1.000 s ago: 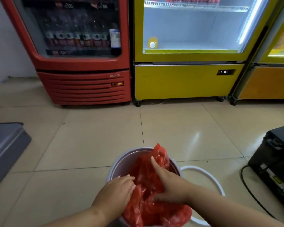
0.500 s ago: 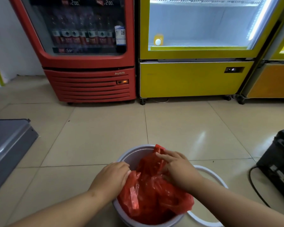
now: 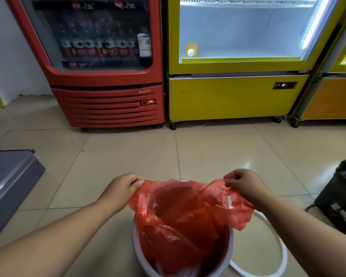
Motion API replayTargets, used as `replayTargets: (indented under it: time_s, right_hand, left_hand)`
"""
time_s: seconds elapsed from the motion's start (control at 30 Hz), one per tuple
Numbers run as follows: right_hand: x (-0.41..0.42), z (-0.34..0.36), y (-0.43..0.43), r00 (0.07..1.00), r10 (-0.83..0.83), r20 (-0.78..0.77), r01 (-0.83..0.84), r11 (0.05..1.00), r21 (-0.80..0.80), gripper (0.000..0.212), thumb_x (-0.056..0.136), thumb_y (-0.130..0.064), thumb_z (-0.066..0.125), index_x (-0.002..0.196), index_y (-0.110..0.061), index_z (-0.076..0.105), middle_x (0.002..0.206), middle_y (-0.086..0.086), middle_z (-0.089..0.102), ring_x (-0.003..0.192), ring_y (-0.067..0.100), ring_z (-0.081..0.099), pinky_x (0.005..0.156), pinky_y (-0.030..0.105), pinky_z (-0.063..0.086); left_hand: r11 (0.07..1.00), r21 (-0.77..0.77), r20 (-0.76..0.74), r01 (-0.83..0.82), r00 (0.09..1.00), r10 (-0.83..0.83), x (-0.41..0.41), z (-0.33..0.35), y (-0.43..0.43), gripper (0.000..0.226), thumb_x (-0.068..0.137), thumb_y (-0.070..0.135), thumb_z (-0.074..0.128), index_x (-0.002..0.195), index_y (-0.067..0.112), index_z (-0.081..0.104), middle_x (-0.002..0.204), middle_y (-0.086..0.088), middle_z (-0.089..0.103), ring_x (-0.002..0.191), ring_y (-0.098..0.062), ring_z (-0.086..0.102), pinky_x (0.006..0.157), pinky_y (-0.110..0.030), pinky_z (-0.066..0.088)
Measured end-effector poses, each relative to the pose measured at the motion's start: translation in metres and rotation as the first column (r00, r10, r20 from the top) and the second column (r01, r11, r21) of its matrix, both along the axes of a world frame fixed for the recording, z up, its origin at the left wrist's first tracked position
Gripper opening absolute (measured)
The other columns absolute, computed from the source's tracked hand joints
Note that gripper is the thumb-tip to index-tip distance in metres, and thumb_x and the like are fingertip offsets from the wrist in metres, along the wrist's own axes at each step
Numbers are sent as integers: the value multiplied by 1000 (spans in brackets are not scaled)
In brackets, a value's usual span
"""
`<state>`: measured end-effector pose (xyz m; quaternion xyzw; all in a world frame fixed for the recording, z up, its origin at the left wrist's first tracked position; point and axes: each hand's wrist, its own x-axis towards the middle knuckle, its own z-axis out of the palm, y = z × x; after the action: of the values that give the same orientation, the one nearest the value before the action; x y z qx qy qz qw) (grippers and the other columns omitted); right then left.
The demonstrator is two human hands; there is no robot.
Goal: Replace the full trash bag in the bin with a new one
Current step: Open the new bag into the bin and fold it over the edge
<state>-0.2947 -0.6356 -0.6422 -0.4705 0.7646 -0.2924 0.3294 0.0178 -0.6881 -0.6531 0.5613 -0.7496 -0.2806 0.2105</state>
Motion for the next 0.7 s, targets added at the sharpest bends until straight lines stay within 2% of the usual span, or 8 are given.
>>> replayTargets:
  time_s: [0.07,0.17,0.3,0.43,0.5,0.57,0.63,0.7]
  right_hand:
    - [-9,6,-1,988,12,153,-19,999,44,14,78,3,68,76,-11,69,75,12,70,67,28,69,68,37,57]
    - [-23,13,-3,934,70,350,-119,985,121,12,78,8,69,81,-3,65,70,16,65,53,23,63,55,33,57]
    - [-35,14,-7,842,92,532,-158,984,80,17,79,13,63,77,-3,61,60,11,59,43,19,59,46,29,54]
    - [-40,17,-8,783,97,615,-165,985,54,29,83,19,51,67,-2,64,65,17,60,45,20,61,45,26,55]
    - [-39,20,-7,784,87,615,-177,980,86,33,86,19,46,70,0,67,67,18,65,46,20,64,47,26,57]
    - [-37,22,-7,836,118,535,-208,972,110,33,89,16,45,80,-1,71,75,15,70,53,19,66,54,26,59]
    - [-32,24,-8,906,170,389,-236,963,128,26,91,7,50,93,-5,73,87,12,73,65,19,69,64,27,60]
    - [-27,26,-8,944,245,223,-279,950,137,17,89,-11,62,101,-11,73,96,7,74,81,20,71,78,32,60]
  left_hand:
    - [997,76,-86,-17,996,24,2,7,-5,13,89,10,56,81,18,63,76,7,62,68,-5,55,56,-10,40]
    - [992,127,-154,16,988,4,5,16,-9,19,88,4,57,80,22,59,71,2,55,62,-9,49,50,-9,39]
    - [982,163,-127,100,989,-79,6,26,-13,27,90,2,52,80,22,65,76,3,60,68,-13,51,60,-18,40]
    - [975,167,-39,149,989,-145,10,34,-18,37,91,-3,47,82,21,74,82,7,55,70,3,55,61,-3,40]
    - [972,193,5,136,990,-140,12,35,-21,36,89,-6,46,86,16,74,80,6,53,70,0,54,62,-2,39]
    - [971,218,-4,94,995,-95,13,34,-24,29,86,0,49,77,18,70,80,5,57,72,-3,54,64,-6,40]
    - [964,261,-52,39,998,-27,12,34,-25,19,76,26,52,66,14,63,73,1,58,68,-11,53,67,-20,41]
    - [961,276,-32,12,999,-3,9,34,-24,40,71,52,52,60,13,54,63,-3,52,60,-14,47,64,-28,37]
